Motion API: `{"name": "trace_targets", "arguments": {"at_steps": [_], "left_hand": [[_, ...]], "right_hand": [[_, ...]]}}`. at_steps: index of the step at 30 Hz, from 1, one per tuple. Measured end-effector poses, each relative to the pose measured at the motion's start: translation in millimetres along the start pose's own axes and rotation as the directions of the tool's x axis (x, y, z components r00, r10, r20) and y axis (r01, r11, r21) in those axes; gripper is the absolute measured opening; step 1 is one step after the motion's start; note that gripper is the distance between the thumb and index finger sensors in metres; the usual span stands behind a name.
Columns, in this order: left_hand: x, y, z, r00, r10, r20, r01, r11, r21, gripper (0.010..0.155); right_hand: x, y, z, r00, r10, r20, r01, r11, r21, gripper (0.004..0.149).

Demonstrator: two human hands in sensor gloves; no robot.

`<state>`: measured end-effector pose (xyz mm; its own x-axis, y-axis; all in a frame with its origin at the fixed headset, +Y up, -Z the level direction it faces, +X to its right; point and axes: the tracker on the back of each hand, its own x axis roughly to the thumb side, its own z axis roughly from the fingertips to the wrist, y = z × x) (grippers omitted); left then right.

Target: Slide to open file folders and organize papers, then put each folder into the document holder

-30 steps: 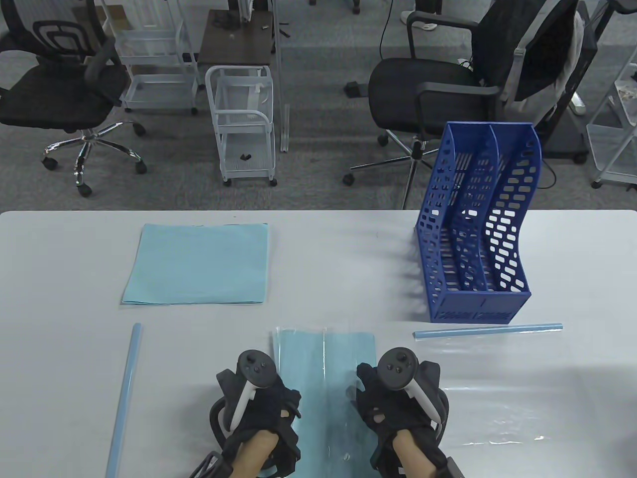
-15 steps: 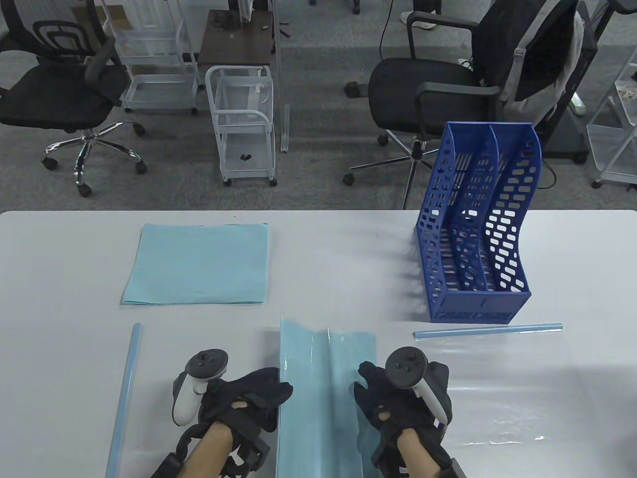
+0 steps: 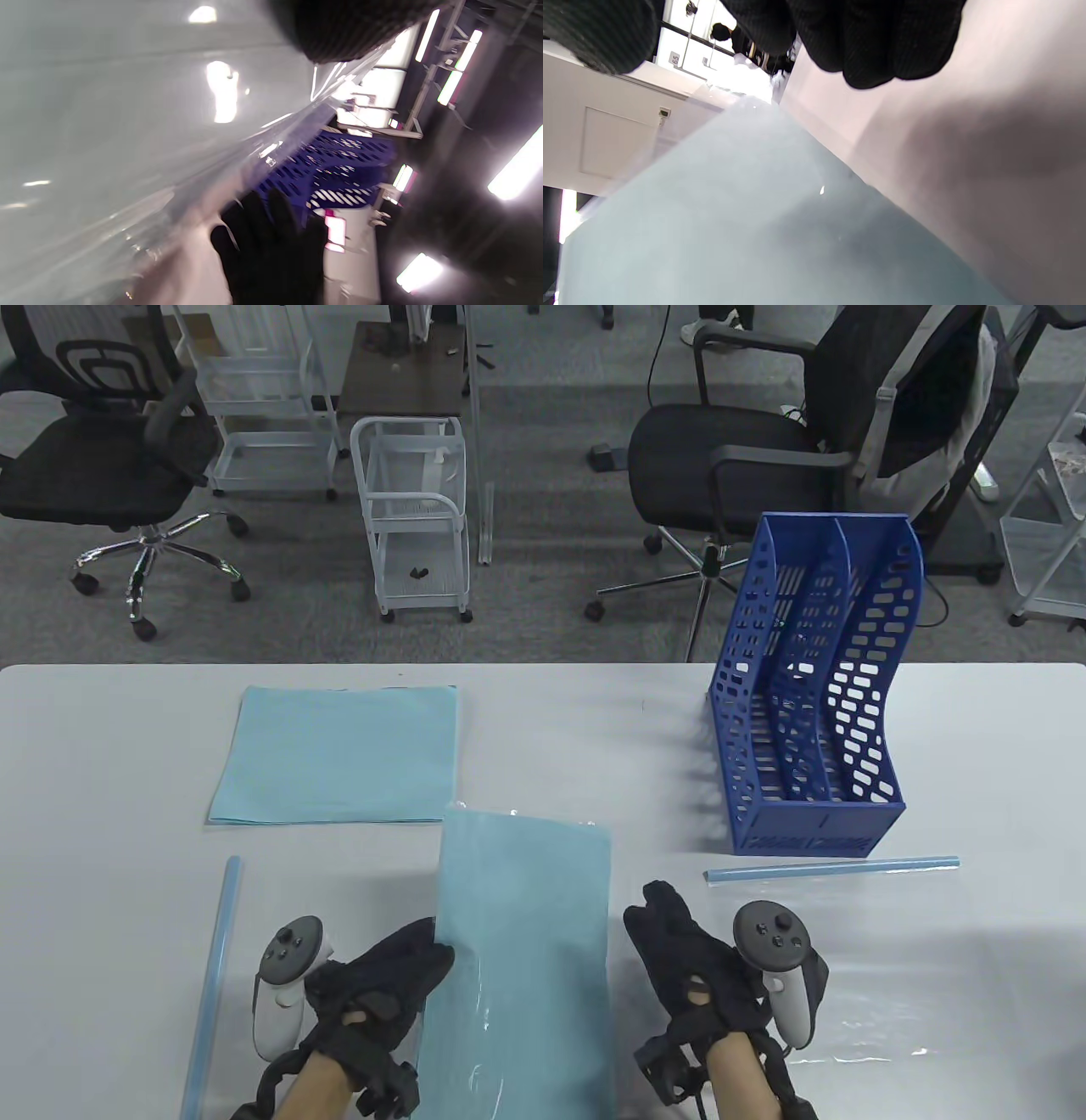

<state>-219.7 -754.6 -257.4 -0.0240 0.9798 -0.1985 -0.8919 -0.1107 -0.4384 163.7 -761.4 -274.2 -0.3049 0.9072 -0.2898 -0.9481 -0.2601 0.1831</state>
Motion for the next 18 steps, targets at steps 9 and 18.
{"name": "trace_targets", "arguments": {"at_steps": [9,18], "left_hand": [[40.4,-12.5,15.6,0.951,-0.012,0.309,0.079,0.975,-0.207,0.044],[44.2,-14.1,18.0,0.927,-0.011,0.375,0.109,0.965,-0.24,0.043]], "right_hand": [[-1.5,18.0,-10.5,0.981,-0.184,0.06,0.158,0.94,0.301,0.101],[17.3,13.3,-2.5,0.896,-0.335,0.292,0.244,0.92,0.306,0.08]]}}
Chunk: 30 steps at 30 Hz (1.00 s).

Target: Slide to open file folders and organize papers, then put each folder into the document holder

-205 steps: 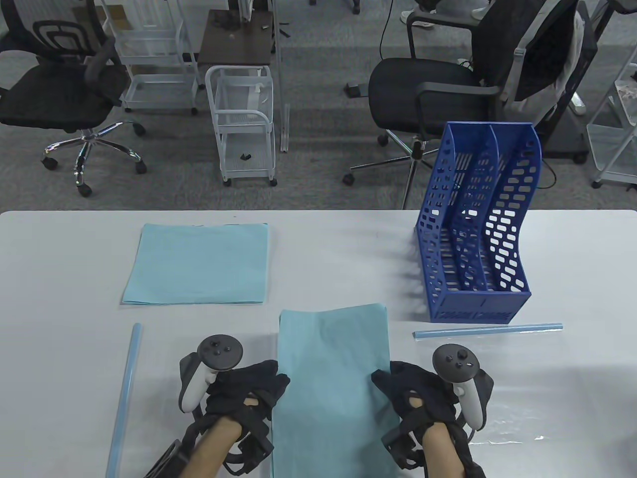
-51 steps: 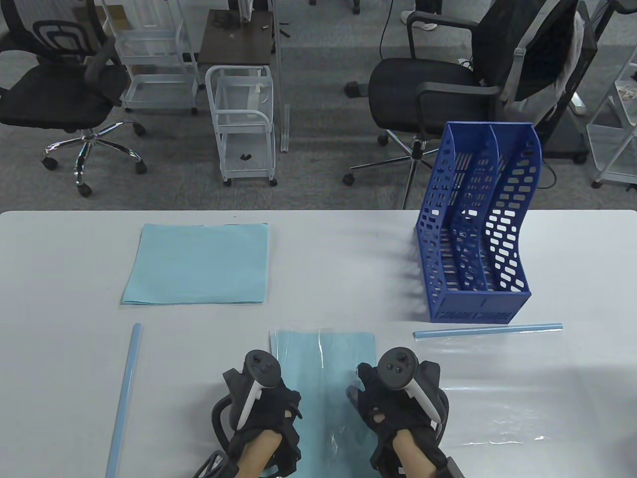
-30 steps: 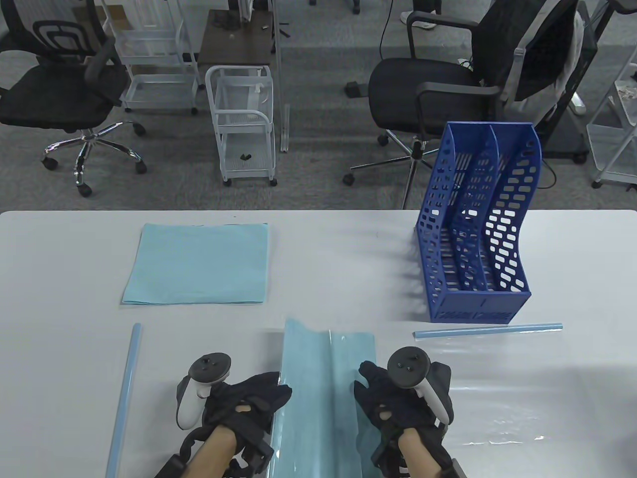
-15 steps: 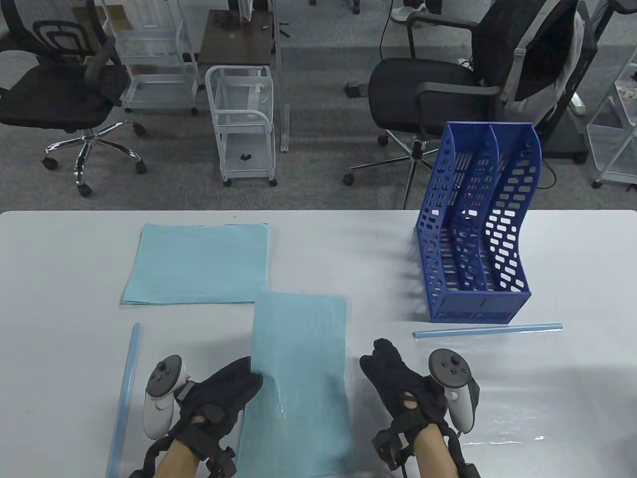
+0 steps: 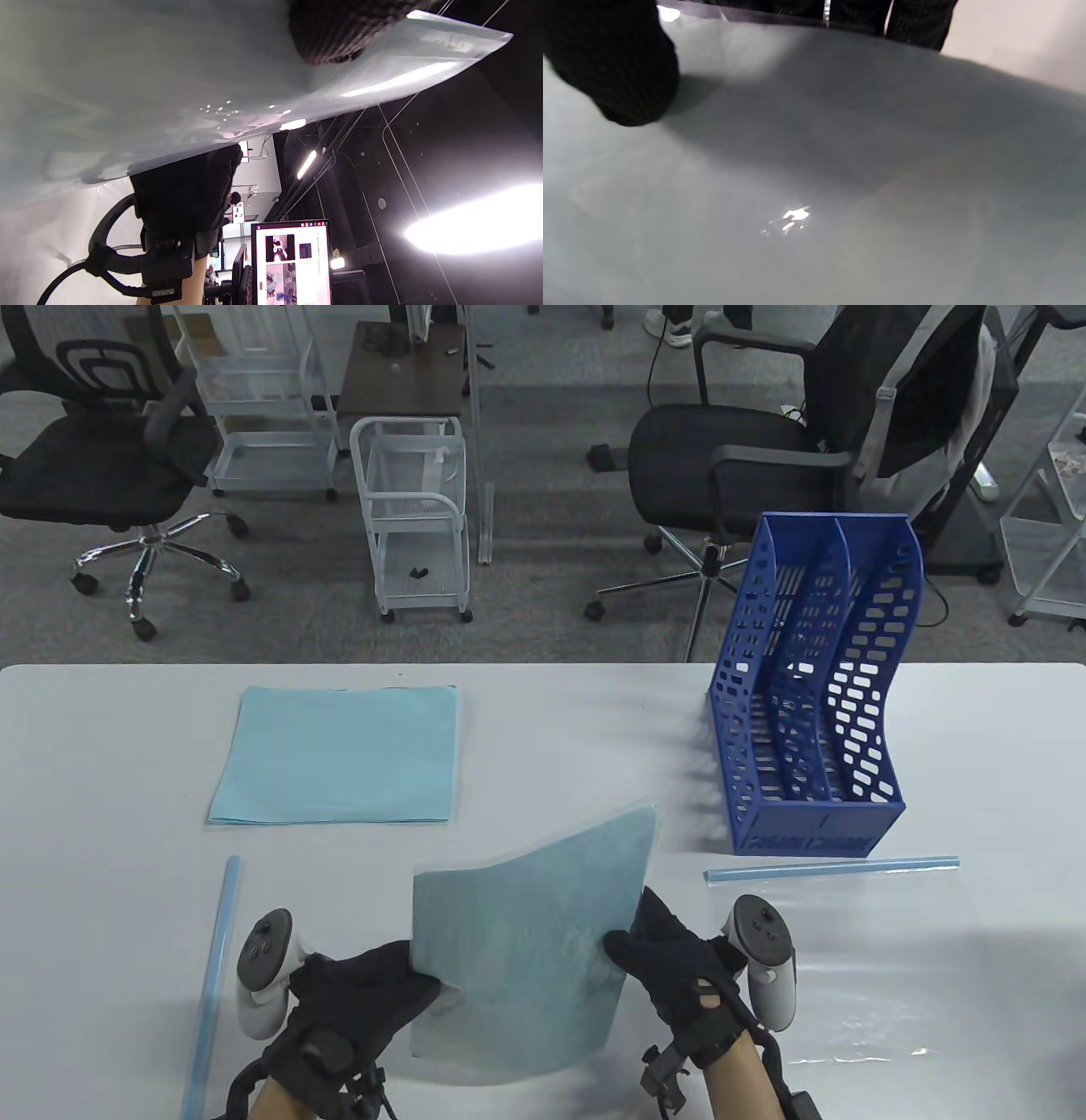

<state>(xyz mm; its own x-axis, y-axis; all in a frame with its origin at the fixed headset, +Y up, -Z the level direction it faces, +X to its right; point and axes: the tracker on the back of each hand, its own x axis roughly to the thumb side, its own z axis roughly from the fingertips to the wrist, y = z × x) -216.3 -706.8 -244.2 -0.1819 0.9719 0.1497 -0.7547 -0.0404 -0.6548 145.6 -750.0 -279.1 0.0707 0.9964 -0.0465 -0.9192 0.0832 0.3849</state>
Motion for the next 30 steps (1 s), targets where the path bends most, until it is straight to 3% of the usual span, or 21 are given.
{"name": "trace_targets", "arguments": {"at_steps": [2,4,6,9,13,15,17,22,24,26,28,30], "left_hand": [[0.9,1.8,2.7,1.0,-0.029,-0.004,0.029,0.996,0.079,0.043],[2.8,4.1,6.8,0.998,-0.066,-0.002,0.065,0.98,0.189,0.044],[6.0,5.3,9.7,0.992,-0.126,0.01,0.119,0.959,0.259,0.044],[4.3,7.6,11.9,0.992,-0.128,0.006,0.12,0.945,0.303,0.048],[-19.6,17.1,14.3,0.984,-0.127,-0.128,0.168,0.903,0.397,0.057],[-31.7,18.3,14.5,0.984,-0.085,-0.159,0.148,0.884,0.443,0.053],[-36.5,17.1,13.6,0.991,-0.031,-0.132,0.09,0.877,0.472,0.044],[-29.0,15.3,11.4,1.0,0.011,-0.003,-0.009,0.91,0.415,0.045],[-33.2,16.3,11.8,0.999,0.001,-0.053,0.021,0.908,0.418,0.051],[-44.2,17.5,12.3,0.992,-0.02,-0.128,0.075,0.894,0.442,0.051],[-52.3,14.8,11.1,0.99,0.009,-0.142,0.057,0.888,0.456,0.045],[-50.1,10.5,8.9,0.994,0.045,-0.096,0.005,0.889,0.458,0.044]], "right_hand": [[7.9,-0.6,1.8,0.997,-0.021,0.076,0.023,1.0,-0.013,0.051],[18.6,1.1,6.8,0.988,-0.014,0.151,0.026,0.997,-0.074,0.041],[32.1,6.1,13.6,0.974,0.079,0.213,-0.047,0.988,-0.15,0.04],[37.9,12.5,16.5,0.963,0.113,0.244,-0.075,0.984,-0.161,0.04],[19.7,15.2,10.9,0.981,0.11,0.158,-0.078,0.978,-0.196,0.061],[9.4,17.0,9.0,0.992,0.059,0.108,-0.034,0.975,-0.218,0.056],[7.8,19.2,8.8,0.994,0.03,0.108,-0.005,0.973,-0.229,0.041],[19.4,23.6,12.2,0.975,0.05,0.217,-0.004,0.978,-0.206,0.043],[18.9,23.0,12.0,0.979,0.084,0.184,-0.041,0.973,-0.228,0.057],[11.1,20.2,12.5,0.986,0.156,0.064,-0.129,0.943,-0.307,0.063],[2.1,22.0,10.7,0.99,0.133,0.044,-0.111,0.938,-0.33,0.06],[1.0,26.3,9.9,0.996,0.033,0.089,-0.006,0.96,-0.28,0.052]]}}
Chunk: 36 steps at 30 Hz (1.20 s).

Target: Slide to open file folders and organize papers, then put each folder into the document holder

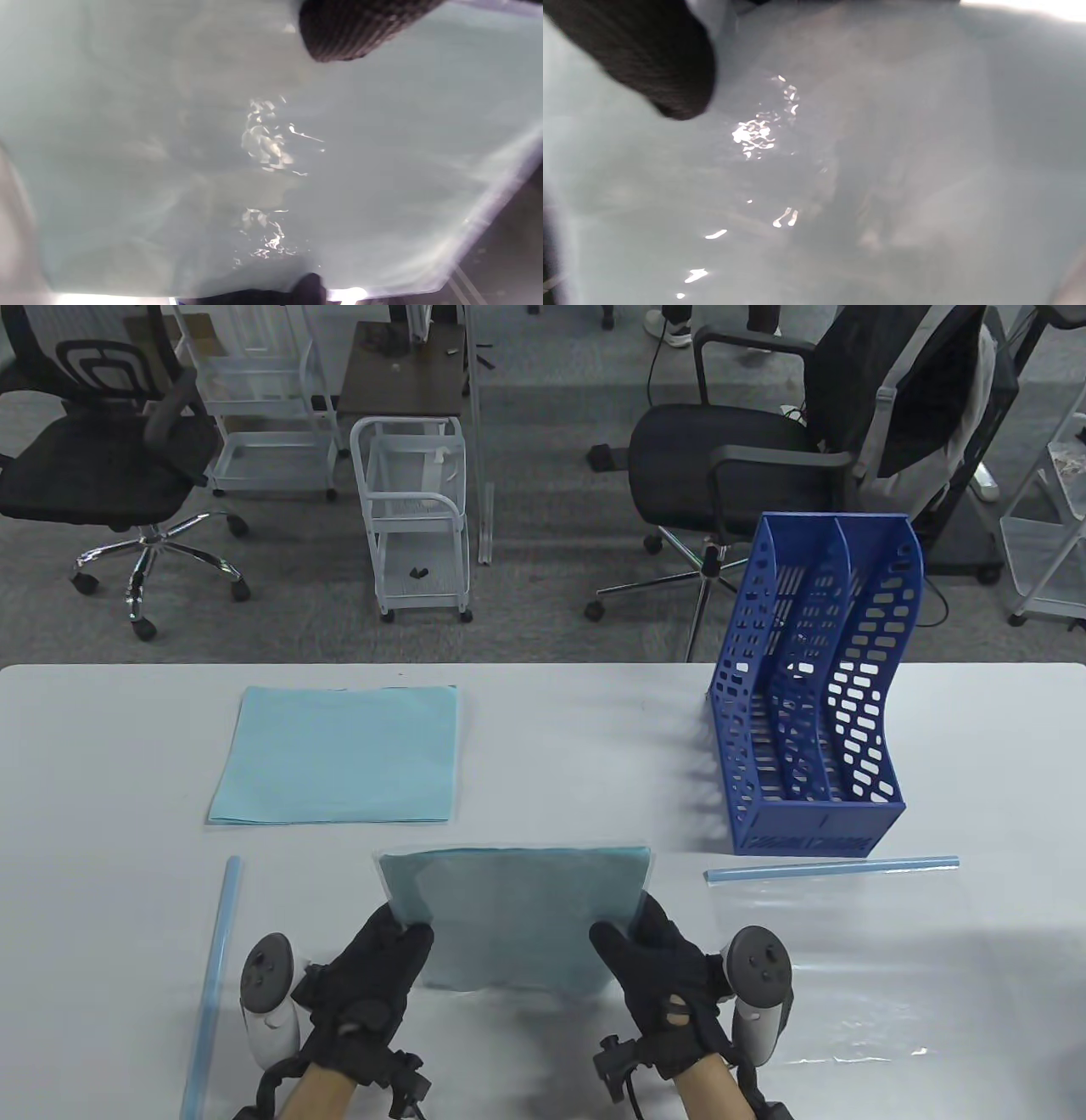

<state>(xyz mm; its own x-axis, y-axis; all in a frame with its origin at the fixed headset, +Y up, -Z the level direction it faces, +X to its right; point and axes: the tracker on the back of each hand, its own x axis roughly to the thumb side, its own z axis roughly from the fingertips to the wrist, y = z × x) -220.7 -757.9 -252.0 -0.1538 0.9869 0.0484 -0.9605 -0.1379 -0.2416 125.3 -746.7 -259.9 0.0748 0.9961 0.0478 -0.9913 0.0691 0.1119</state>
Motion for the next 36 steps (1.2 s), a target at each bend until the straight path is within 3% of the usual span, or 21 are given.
{"name": "trace_targets", "arguments": {"at_steps": [2,4,7,10,13,16,18,20,22,25,28,31,36], "left_hand": [[6.3,-2.4,1.4,0.998,-0.003,0.056,0.003,1.0,-0.003,0.045],[9.6,-2.3,1.7,0.996,0.0,0.086,0.002,1.0,-0.021,0.048],[-3.6,1.5,0.0,0.998,-0.059,-0.014,0.059,0.998,0.011,0.058],[-9.6,2.2,-1.0,1.0,-0.013,-0.007,0.013,0.999,0.053,0.044],[1.1,0.3,0.2,0.997,-0.017,0.077,0.014,0.999,0.031,0.043],[4.0,3.6,1.0,0.997,-0.021,0.067,0.019,0.999,0.033,0.052],[-0.1,7.8,1.4,0.999,-0.042,0.03,0.04,0.998,0.044,0.061],[-1.2,8.8,1.2,0.999,-0.043,0.013,0.042,0.998,0.056,0.06],[0.4,7.9,0.8,0.998,-0.058,0.013,0.057,0.996,0.065,0.047],[5.5,2.8,0.8,0.996,-0.05,0.078,0.048,0.998,0.028,0.044],[8.3,3.1,1.0,0.995,-0.026,0.099,0.024,1.0,0.016,0.053],[-0.1,9.5,0.3,0.999,-0.035,0.04,0.032,0.998,0.051,0.064],[1.1,-0.4,-3.7,0.996,-0.08,0.033,0.081,0.996,-0.038,0.049]], "right_hand": [[4.8,4.0,1.0,0.997,-0.057,0.049,0.056,0.998,0.019,0.051],[8.7,4.1,2.3,0.997,-0.01,0.071,0.01,1.0,-0.004,0.059],[-2.7,0.8,1.1,0.998,0.062,0.005,-0.062,0.996,-0.067,0.066],[-7.6,3.0,1.2,1.0,-0.009,-0.012,0.008,0.998,-0.058,0.045],[5.7,6.7,4.7,0.996,0.03,0.08,-0.026,0.998,-0.056,0.043],[12.7,5.8,4.3,0.992,0.067,0.105,-0.064,0.997,-0.03,0.064],[9.3,2.0,4.0,0.993,0.089,0.078,-0.085,0.995,-0.058,0.068],[5.1,-0.2,3.3,0.997,0.053,0.055,-0.049,0.996,-0.079,0.059],[5.3,0.0,3.5,0.999,0.007,0.054,-0.003,0.998,-0.067,0.042],[12.0,2.1,5.5,0.994,0.004,0.11,0.002,0.999,-0.054,0.041],[15.2,2.8,5.2,0.99,0.014,0.139,-0.01,1.0,-0.03,0.051],[3.3,3.8,2.8,0.998,0.03,0.048,-0.029,0.999,-0.021,0.065],[-0.2,14.8,3.4,0.999,0.0,0.035,-0.001,1.0,0.005,0.054]]}}
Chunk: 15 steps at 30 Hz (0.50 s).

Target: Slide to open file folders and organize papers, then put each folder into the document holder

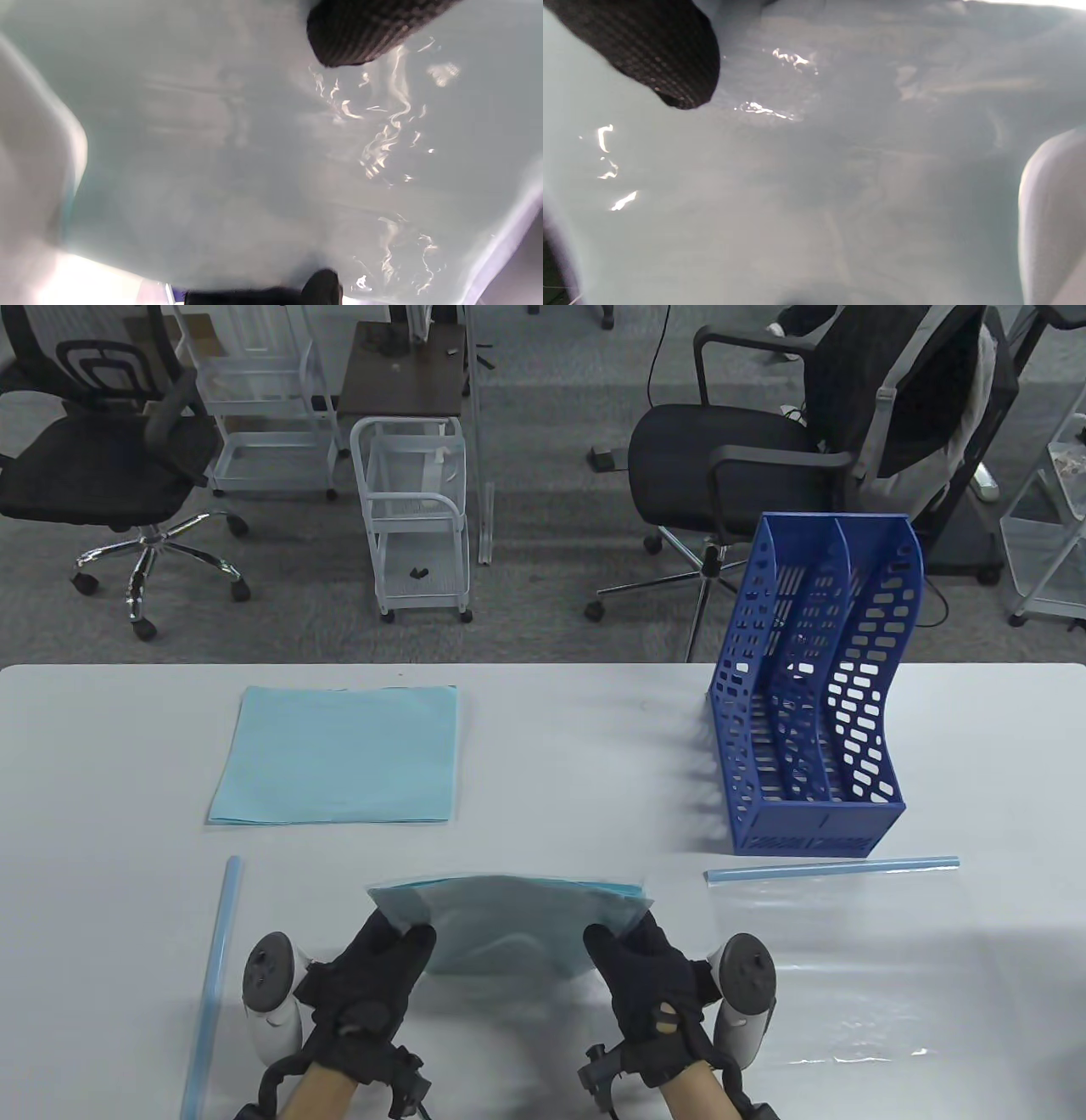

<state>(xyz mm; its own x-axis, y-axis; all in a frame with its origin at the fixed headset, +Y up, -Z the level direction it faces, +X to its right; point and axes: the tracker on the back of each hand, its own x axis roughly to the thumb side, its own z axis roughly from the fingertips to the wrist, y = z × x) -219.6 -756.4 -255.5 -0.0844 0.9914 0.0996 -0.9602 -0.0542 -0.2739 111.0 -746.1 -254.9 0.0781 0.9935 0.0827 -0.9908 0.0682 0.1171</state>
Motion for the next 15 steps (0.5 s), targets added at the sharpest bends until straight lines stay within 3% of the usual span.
{"name": "trace_targets", "arguments": {"at_steps": [9,15], "left_hand": [[-0.7,10.2,2.2,0.998,0.045,-0.045,-0.042,0.997,0.065,0.043],[0.2,16.6,0.7,0.991,-0.015,-0.132,0.019,0.999,0.035,0.044]], "right_hand": [[8.4,-9.3,1.0,0.999,0.027,0.019,-0.026,0.998,-0.059,0.042],[20.7,-24.9,-0.7,0.976,0.212,-0.041,-0.215,0.965,-0.151,0.042]]}}
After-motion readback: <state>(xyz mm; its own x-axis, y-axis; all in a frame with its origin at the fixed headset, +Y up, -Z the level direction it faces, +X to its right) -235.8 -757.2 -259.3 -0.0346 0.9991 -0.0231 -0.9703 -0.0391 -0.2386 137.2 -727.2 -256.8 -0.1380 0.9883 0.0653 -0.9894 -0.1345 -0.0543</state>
